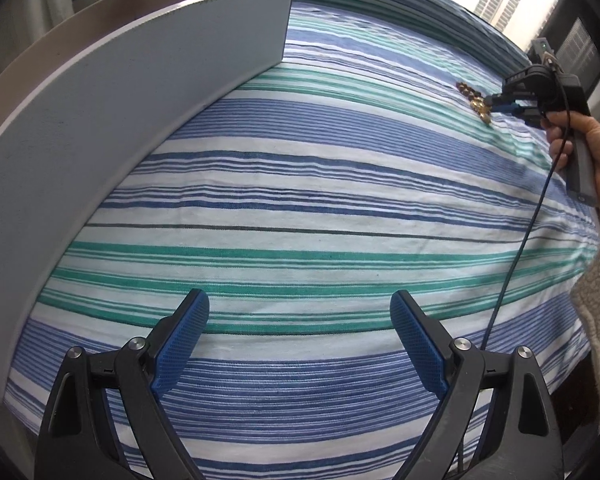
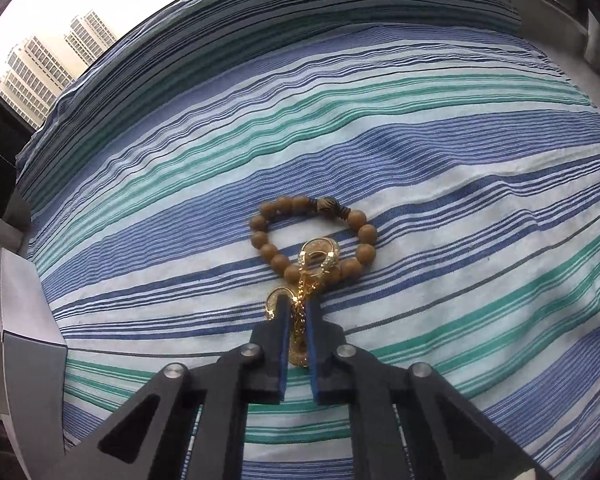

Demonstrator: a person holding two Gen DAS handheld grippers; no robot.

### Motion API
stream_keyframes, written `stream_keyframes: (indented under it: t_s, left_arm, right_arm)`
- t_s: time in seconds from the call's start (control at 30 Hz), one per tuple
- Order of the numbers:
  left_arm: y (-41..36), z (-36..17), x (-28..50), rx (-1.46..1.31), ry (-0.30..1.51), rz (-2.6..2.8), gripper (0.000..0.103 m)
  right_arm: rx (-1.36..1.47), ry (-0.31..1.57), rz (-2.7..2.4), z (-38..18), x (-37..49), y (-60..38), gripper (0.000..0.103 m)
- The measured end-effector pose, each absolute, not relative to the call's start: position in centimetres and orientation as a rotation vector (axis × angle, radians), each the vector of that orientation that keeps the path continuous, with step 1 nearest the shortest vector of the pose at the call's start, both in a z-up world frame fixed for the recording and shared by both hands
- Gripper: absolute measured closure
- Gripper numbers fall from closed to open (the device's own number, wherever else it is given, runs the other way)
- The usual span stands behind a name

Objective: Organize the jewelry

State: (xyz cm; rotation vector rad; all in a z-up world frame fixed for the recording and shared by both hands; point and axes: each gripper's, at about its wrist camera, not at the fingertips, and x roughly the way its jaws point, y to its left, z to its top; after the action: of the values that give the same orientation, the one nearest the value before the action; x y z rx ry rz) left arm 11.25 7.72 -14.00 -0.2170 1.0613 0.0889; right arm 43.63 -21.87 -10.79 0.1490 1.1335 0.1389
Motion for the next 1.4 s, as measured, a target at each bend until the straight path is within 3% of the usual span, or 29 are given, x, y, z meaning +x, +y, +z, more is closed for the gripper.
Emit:
stream_keyframes:
  t_s: [0.43, 0.67, 0.7, 0.73, 0.8, 0.93, 1.17, 1.4]
  left_arm:
    - [7.6, -13.9, 11.3, -0.218, 1.061, 0.094, 0.010]
    - [7.6, -14.0, 11.3, -0.213, 1.071, 0.101, 0.010]
    - [7.6, -13.9, 11.3, -0.211, 1.072, 0.101, 0.010]
    - [7.7, -13.9, 11.2, -0.208, 1.075, 0.102, 0.010]
    - [8.0, -13.9, 11.2, -0.210, 1.077, 0.109, 0.010]
    - [8.5, -13.9, 11.6, -0.220, 1.086, 0.121, 0.010]
    - [5.8, -10.9, 15.7, -0.193, 1.088, 0.009, 0.010]
    - [-3.8, -3.9, 28.8, -0.170, 1.125, -0.276, 0.010]
  right_arm:
    - [0.086, 1.009, 0.525, -1.0, 30.6, -20.6, 0.096]
    - [-0.057, 1.071, 0.530, -6.0, 25.4, -19.2, 0.092]
    - [-0.073, 1.084, 0.513, -7.2, 25.2, -19.1, 0.089]
    - [-0.078, 1.095, 0.504, -8.1, 24.9, -19.4, 0.070]
    - [-0.023, 1.077, 0.500, -8.8, 24.1, -20.8, 0.060]
    - [0.106, 0.979, 0.410, -8.1, 21.6, -25.5, 0.060]
    - [0.091, 0.941, 0.259, -8.7, 17.3, -29.9, 0.060]
    - [0.165, 0.920, 0.288, -9.2, 16.0, -31.3, 0.059]
